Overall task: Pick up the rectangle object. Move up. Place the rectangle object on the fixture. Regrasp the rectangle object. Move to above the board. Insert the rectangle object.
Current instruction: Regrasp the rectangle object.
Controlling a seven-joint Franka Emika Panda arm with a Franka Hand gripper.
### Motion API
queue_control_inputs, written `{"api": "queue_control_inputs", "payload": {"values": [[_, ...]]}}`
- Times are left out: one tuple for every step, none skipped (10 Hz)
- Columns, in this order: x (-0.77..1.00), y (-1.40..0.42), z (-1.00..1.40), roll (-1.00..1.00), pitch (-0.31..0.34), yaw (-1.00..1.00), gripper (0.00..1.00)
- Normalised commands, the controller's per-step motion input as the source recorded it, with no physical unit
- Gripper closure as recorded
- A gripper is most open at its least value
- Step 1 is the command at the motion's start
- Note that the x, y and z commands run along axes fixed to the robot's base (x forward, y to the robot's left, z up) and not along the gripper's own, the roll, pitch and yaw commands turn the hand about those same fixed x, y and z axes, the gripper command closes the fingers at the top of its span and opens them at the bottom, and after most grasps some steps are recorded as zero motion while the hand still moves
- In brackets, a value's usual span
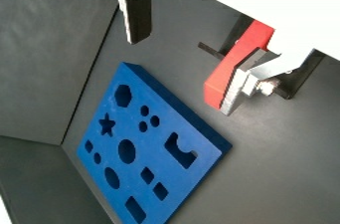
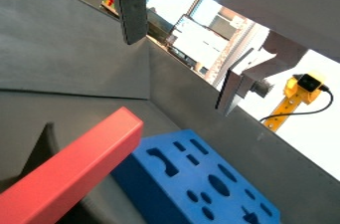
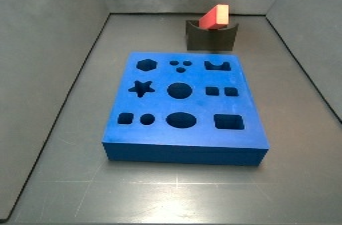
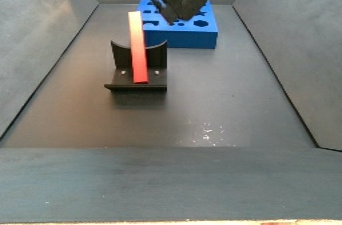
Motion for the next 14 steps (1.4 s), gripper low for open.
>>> {"api": "queue_control_inputs", "payload": {"values": [[0.15, -0.85, 0.81, 1.00, 0.045, 0.02, 0.00], [0.08, -0.67, 0.63, 1.00, 0.040, 0.02, 0.00], [0.03, -0.48, 0.43, 1.00, 0.036, 0.02, 0.00], [-0.01, -0.28, 0.22, 1.00, 0.033, 0.02, 0.00], [-0.01, -0.12, 0.07, 1.00, 0.030, 0.02, 0.00], [-0.01, -0.03, 0.01, 1.00, 0.030, 0.02, 0.00], [-0.01, -0.02, 0.01, 1.00, 0.028, 0.02, 0.00], [-0.01, -0.03, 0.01, 1.00, 0.024, 0.02, 0.00], [-0.02, -0.03, 0.00, 1.00, 0.021, 0.02, 0.00], [-0.01, -0.02, 0.01, 1.00, 0.017, 0.02, 0.00], [-0.01, -0.02, 0.01, 1.00, 0.015, 0.02, 0.00], [0.00, -0.02, 0.01, 1.00, 0.013, 0.02, 0.00], [0.00, -0.02, 0.01, 1.00, 0.012, 0.02, 0.00], [0.00, -0.02, 0.01, 1.00, 0.016, 0.02, 0.00]]}}
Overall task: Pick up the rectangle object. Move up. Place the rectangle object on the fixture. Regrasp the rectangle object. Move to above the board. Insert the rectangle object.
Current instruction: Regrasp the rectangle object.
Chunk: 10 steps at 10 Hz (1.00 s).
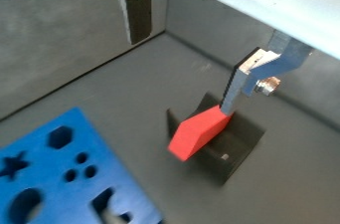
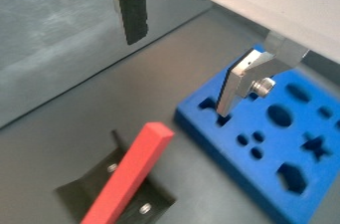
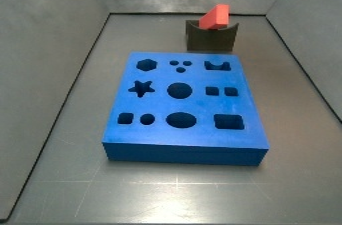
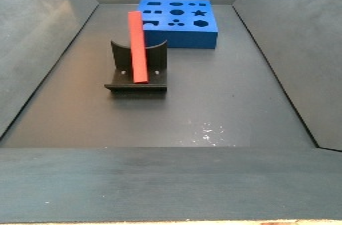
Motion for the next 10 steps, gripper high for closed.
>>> {"api": "queue_control_inputs", "payload": {"values": [[0.00, -0.02, 0.01, 1.00, 0.022, 0.03, 0.00], [0.02, -0.02, 0.01, 1.00, 0.029, 0.03, 0.00], [0.03, -0.02, 0.00, 1.00, 0.037, 0.03, 0.00], [0.04, -0.03, 0.00, 1.00, 0.049, 0.03, 0.00], [0.06, -0.03, -0.01, 1.00, 0.060, 0.04, 0.00], [0.06, -0.04, -0.01, 1.00, 0.070, 0.04, 0.00], [0.08, -0.04, -0.01, 1.00, 0.091, 0.05, 0.00], [0.10, -0.04, -0.01, 1.00, 0.112, 0.06, 0.00], [0.11, -0.05, -0.01, 1.00, 0.145, 0.08, 0.00], [0.11, -0.05, -0.01, 1.00, 0.170, 0.10, 0.00]]}}
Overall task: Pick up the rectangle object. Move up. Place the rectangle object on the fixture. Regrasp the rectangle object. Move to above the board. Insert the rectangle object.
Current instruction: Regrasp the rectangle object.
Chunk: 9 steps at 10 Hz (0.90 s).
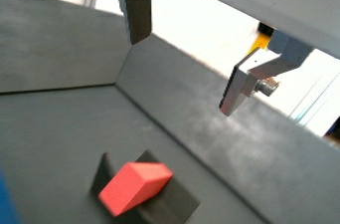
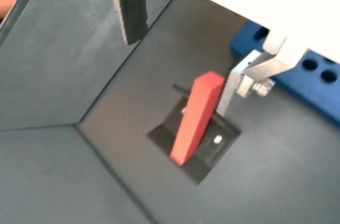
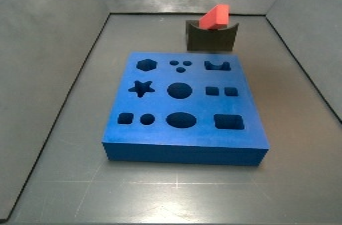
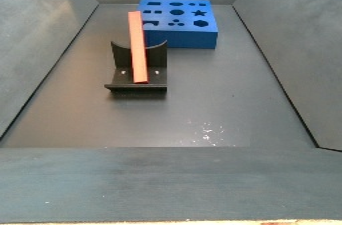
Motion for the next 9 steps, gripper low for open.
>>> {"api": "queue_control_inputs", "payload": {"values": [[0.12, -0.06, -0.01, 1.00, 0.210, 0.14, 0.00], [0.12, -0.06, -0.01, 1.00, 0.229, 0.16, 0.00], [0.14, -0.06, -0.01, 0.78, 0.217, 0.21, 0.00], [0.14, -0.06, -0.01, 0.66, 0.201, 0.23, 0.00], [0.16, -0.07, -0.01, 0.43, 0.161, 0.25, 0.00], [0.17, -0.06, -0.01, 0.29, 0.129, 0.26, 0.00], [0.16, -0.05, 0.00, 0.20, 0.080, 0.26, 0.00], [0.14, -0.06, -0.01, 0.19, 0.049, 0.25, 0.00], [0.12, -0.07, -0.02, 0.18, 0.030, 0.23, 0.00]]}}
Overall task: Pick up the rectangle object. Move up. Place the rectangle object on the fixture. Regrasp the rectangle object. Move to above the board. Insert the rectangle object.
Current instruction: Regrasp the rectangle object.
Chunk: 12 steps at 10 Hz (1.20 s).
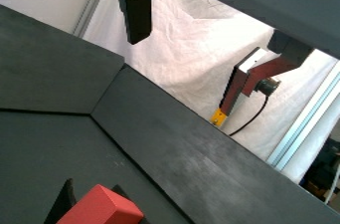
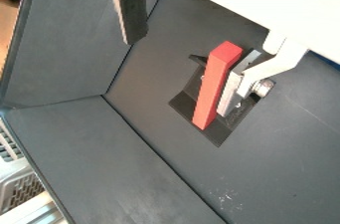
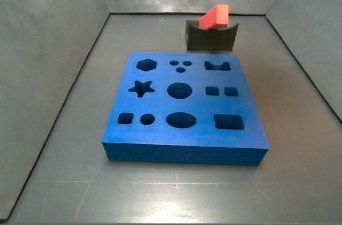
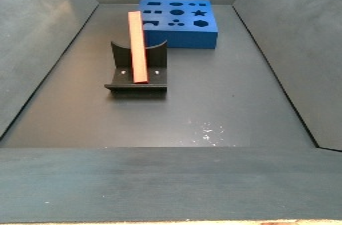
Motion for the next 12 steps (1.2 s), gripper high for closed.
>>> {"api": "queue_control_inputs", "payload": {"values": [[0.12, -0.07, -0.02, 0.18, 0.024, 0.21, 0.00], [0.04, 0.04, -1.00, 0.20, 0.054, 0.17, 0.00], [0.04, 0.04, -1.00, 0.20, 0.049, 0.15, 0.00], [0.05, 0.03, -1.00, 0.18, 0.010, 0.14, 0.00], [0.05, 0.02, -1.00, 0.15, -0.013, 0.13, 0.00], [0.06, 0.02, -1.00, 0.12, -0.035, 0.12, 0.00], [0.08, 0.02, -1.00, 0.09, -0.057, 0.09, 0.00], [0.08, 0.01, -1.00, 0.07, -0.066, 0.07, 0.00], [0.09, 0.01, -1.00, 0.07, -0.066, 0.05, 0.00], [0.11, 0.01, -1.00, 0.06, -0.064, 0.03, 0.00], [0.11, 0.01, -1.00, 0.07, -0.055, 0.02, 0.00], [0.13, 0.00, -1.00, 0.07, -0.038, 0.00, 0.00]]}}
